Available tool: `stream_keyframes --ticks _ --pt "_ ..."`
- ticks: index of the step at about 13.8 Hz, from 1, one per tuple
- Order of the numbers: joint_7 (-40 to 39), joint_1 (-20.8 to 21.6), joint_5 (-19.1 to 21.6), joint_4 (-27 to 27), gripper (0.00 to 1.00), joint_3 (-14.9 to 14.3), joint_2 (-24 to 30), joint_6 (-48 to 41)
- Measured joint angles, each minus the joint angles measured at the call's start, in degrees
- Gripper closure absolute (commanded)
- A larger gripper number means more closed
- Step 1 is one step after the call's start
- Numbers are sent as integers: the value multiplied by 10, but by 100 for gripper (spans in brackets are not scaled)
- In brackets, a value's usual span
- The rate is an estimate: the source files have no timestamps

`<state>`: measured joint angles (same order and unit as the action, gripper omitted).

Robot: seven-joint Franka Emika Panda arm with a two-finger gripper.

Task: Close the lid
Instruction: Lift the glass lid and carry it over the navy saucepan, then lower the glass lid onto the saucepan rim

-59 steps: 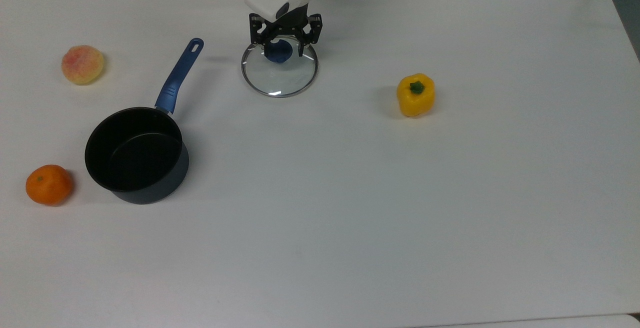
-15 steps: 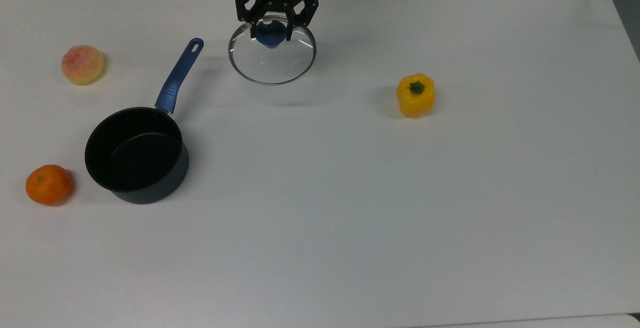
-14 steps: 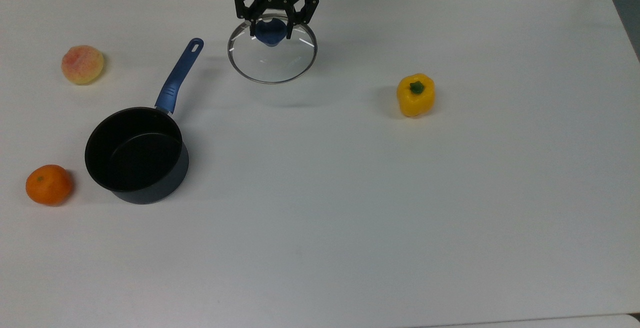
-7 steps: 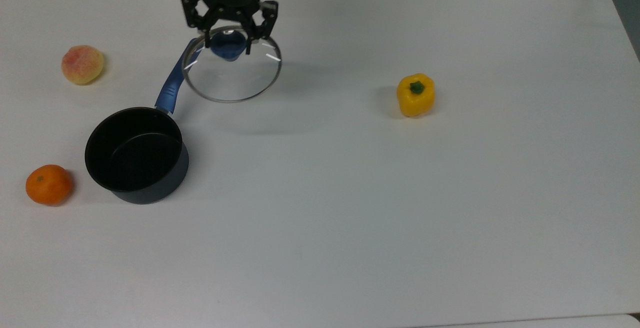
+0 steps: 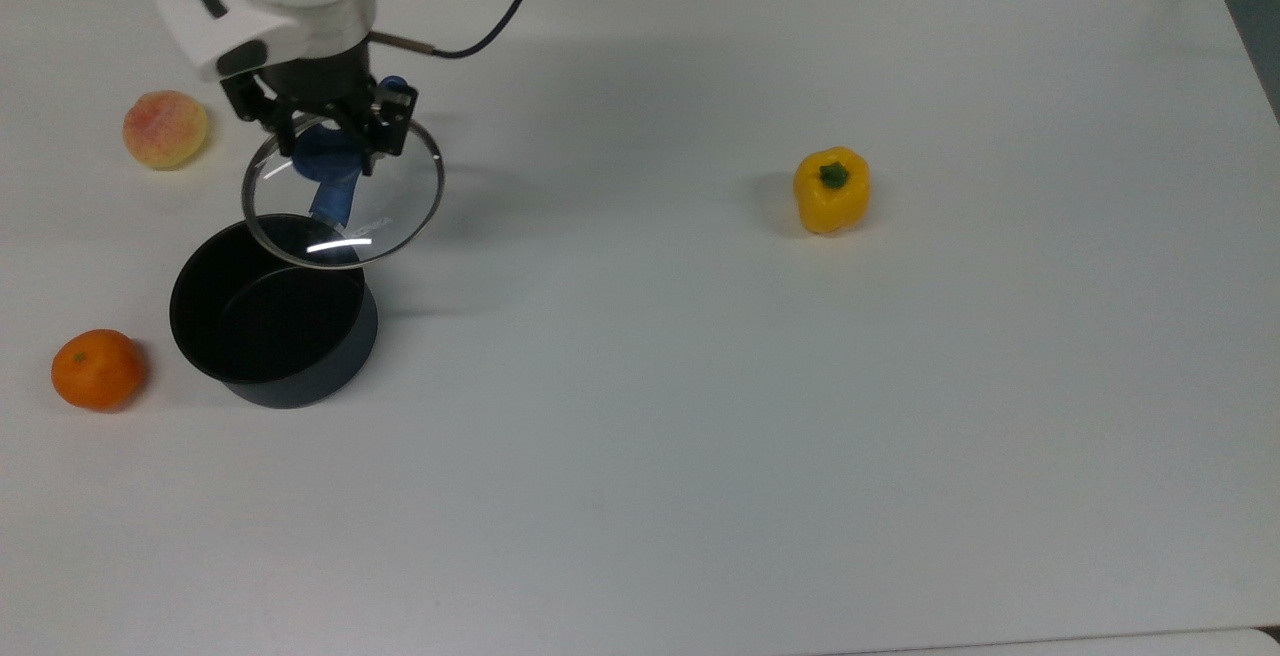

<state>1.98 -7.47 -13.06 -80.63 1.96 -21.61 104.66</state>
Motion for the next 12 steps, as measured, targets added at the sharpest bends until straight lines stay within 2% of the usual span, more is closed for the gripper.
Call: stream_keyframes --ticks 5,12 --pt "-19 -37 0 87 82 1 -88 -15" --pt "-29 -52 0 141 82 1 -141 -15"
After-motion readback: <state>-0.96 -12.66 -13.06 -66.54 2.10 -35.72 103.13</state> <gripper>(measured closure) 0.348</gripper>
